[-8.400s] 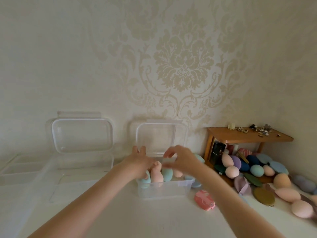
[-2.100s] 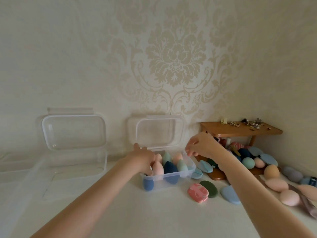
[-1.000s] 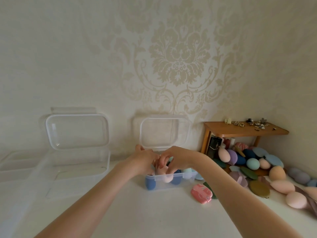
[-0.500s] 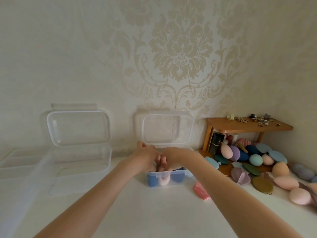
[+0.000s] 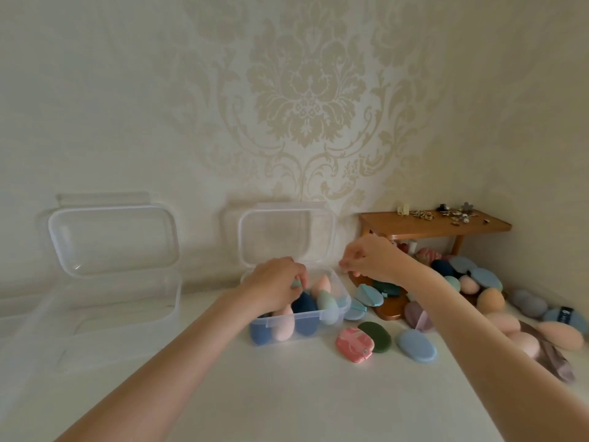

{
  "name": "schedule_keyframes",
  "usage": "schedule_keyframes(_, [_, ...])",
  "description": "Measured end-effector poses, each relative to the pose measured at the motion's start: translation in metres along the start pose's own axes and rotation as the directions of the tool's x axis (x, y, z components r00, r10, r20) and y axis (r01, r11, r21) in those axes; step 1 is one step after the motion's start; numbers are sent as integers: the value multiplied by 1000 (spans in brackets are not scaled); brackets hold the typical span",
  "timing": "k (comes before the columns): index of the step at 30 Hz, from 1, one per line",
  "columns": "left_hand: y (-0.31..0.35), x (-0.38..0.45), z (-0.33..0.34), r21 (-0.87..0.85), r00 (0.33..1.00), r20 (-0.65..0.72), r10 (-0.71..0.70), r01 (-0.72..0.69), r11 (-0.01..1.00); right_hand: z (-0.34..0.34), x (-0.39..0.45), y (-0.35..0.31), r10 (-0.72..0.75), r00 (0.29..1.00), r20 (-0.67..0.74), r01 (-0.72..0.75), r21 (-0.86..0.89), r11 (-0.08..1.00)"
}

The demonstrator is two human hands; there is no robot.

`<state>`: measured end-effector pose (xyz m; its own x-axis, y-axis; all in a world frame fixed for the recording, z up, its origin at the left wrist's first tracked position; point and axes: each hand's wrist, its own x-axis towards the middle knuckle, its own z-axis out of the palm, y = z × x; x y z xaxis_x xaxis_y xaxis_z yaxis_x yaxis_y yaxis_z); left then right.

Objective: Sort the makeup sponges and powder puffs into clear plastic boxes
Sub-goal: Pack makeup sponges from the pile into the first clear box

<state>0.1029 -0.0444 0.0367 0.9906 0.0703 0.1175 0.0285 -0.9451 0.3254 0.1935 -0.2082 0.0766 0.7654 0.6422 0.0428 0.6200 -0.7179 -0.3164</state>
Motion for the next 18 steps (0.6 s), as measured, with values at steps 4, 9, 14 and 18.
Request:
schedule_keyframes(4, [11, 11, 19, -11, 995, 78, 62, -61, 998, 17, 8, 63, 204, 976, -80, -218, -443, 869])
schedule_keyframes(9, [10, 14, 28, -48, 995, 55, 77, -74, 996, 46, 16, 98, 362, 931, -38, -356, -300, 885])
schedule_keyframes(14, [7, 16, 30, -29, 995, 55, 86, -85, 996, 44, 4, 86, 302, 881, -363, -403, -247, 881])
schedule_keyframes(18, [5, 15, 25, -91, 998, -23, 60, -62, 994, 25, -13, 59, 289, 807, -514, -370, -59, 927])
